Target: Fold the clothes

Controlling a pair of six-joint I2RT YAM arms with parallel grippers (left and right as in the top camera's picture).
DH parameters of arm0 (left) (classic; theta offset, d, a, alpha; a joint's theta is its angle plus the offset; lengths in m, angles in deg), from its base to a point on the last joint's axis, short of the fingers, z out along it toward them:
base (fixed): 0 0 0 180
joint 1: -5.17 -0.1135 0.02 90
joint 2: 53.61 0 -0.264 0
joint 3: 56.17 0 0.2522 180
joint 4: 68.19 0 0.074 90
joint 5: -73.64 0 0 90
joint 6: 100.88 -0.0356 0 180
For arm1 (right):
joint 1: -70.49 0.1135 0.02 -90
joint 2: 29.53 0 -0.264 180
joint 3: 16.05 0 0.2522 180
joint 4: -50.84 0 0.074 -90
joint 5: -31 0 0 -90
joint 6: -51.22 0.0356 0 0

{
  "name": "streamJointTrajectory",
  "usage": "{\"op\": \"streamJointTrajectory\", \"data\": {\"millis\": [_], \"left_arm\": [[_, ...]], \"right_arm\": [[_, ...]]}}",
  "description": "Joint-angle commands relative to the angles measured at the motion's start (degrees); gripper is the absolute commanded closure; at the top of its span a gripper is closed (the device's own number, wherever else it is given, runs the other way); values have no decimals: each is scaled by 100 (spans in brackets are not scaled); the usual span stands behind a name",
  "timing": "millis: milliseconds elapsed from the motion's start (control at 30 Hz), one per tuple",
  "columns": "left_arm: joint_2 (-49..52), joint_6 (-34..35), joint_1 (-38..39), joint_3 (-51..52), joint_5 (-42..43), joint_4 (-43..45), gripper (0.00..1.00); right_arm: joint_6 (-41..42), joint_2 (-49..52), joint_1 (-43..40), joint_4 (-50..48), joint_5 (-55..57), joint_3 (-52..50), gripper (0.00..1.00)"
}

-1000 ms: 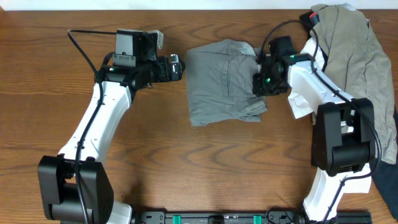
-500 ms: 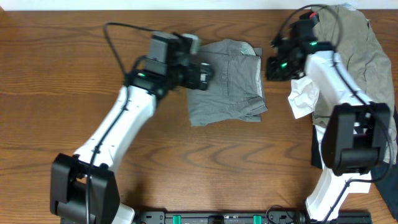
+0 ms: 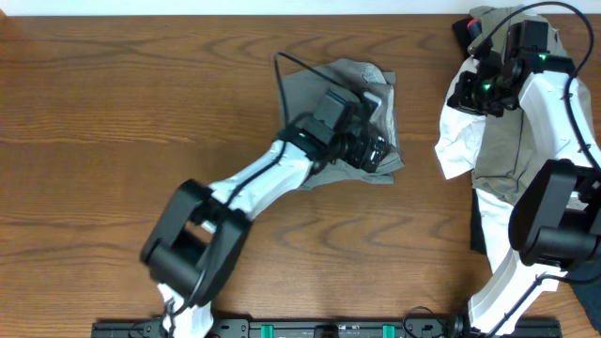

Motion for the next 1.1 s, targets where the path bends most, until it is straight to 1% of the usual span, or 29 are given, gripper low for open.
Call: {"op": "streamJointTrajectory", "data": {"millis": [0, 133, 200, 267, 367, 667, 733, 800, 900, 967, 1067], "left_arm": [[166, 11, -39, 9, -828, 74, 10], [367, -876, -131, 9, -2487, -177, 9], [424, -1222, -225, 9, -2885, -225, 8], [463, -1550, -356, 9, -2892, -197, 6], [586, -1818, -586, 9, -2894, -76, 7], [1198, -1836, -1515, 11, -2905, 2, 7], [1279, -1624, -1777, 9, -2905, 24, 7], [1311, -1134, -2065, 9, -2905, 85, 6], [1322, -107, -2522, 9, -2905, 236, 7], [1322, 774, -2852, 11, -2905, 411, 7], [1322, 1878, -3254, 9, -2905, 682, 7]], "right_arm": [[-149, -160, 33, 0, -125, 90, 99], [-166, -160, 37, 7, -122, 90, 99], [-170, -160, 37, 22, -120, 90, 99], [-170, -160, 37, 24, -120, 85, 99], [-168, -160, 39, 20, -122, 85, 99], [-170, -160, 39, 20, -7, 85, 99], [-170, -160, 39, 20, 9, 85, 99], [-170, -160, 39, 22, 11, 83, 99], [-170, -157, 63, 26, 11, 79, 99], [-170, -157, 109, 24, 13, 74, 98], [-168, -157, 197, 26, 61, 74, 98]]}}
